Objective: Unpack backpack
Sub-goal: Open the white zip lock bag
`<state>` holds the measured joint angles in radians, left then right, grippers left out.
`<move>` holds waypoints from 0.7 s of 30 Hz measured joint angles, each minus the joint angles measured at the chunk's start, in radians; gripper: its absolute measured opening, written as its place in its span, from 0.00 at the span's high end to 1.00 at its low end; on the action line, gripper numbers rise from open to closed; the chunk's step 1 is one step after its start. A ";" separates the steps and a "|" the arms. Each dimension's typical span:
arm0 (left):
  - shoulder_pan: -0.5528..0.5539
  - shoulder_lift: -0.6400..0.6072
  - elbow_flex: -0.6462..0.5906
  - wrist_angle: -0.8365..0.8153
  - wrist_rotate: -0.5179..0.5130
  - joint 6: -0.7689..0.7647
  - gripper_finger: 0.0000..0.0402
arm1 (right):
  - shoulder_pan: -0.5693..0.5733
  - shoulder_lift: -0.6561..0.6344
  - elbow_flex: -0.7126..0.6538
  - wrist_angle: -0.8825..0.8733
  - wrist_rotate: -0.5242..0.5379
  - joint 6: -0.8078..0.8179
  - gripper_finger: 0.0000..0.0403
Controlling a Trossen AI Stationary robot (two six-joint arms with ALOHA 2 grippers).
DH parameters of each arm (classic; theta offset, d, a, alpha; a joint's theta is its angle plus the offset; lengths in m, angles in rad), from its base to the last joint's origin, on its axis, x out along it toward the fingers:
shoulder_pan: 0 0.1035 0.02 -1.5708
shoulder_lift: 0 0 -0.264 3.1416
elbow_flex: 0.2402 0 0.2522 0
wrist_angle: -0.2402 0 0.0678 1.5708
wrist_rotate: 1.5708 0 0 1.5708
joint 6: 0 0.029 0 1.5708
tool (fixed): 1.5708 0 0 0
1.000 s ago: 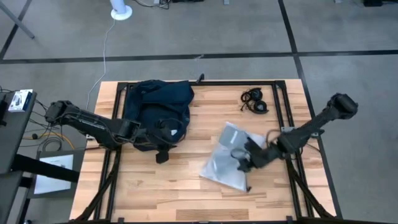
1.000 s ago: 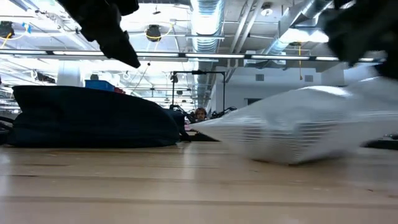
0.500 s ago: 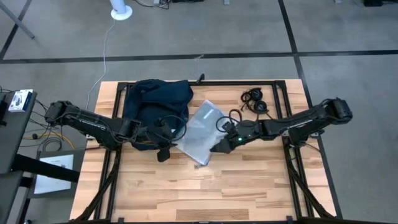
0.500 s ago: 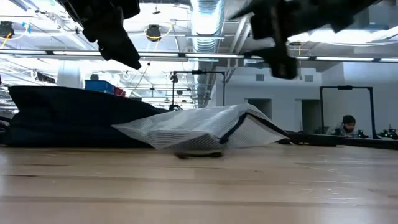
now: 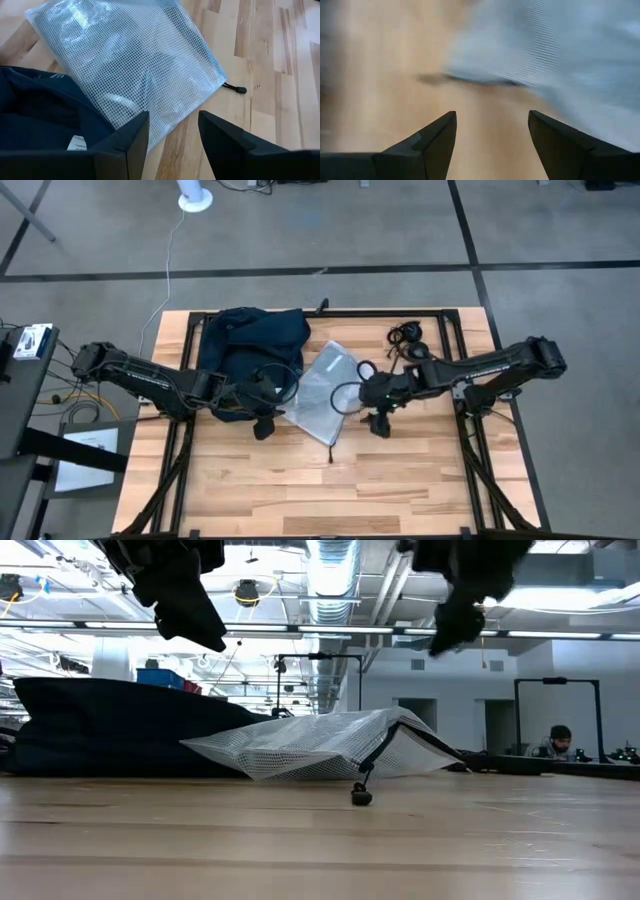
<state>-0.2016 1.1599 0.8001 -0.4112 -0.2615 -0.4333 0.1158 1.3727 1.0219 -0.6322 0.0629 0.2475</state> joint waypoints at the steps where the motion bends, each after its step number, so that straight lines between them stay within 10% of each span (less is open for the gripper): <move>1: 0.000 0.000 0.000 0.000 0.000 -0.003 0.61 | 0.000 0.003 -0.004 -0.025 0.076 -0.075 0.41; 7: 0.000 0.000 0.000 -0.006 0.000 -0.009 0.61 | -0.014 0.101 -0.048 -0.001 0.206 -0.452 0.41; 16: 0.000 0.000 0.000 -0.050 -0.015 -0.008 0.61 | -0.056 0.318 -0.047 0.106 0.455 -0.497 0.41; 21: 0.000 0.000 0.000 -0.070 -0.015 -0.006 0.61 | -0.073 0.408 -0.041 0.123 0.425 -0.490 0.48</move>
<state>-0.2016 1.1599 0.8005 -0.4810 -0.2768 -0.4397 0.0432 1.7802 0.9812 -0.5094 0.4874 -0.2421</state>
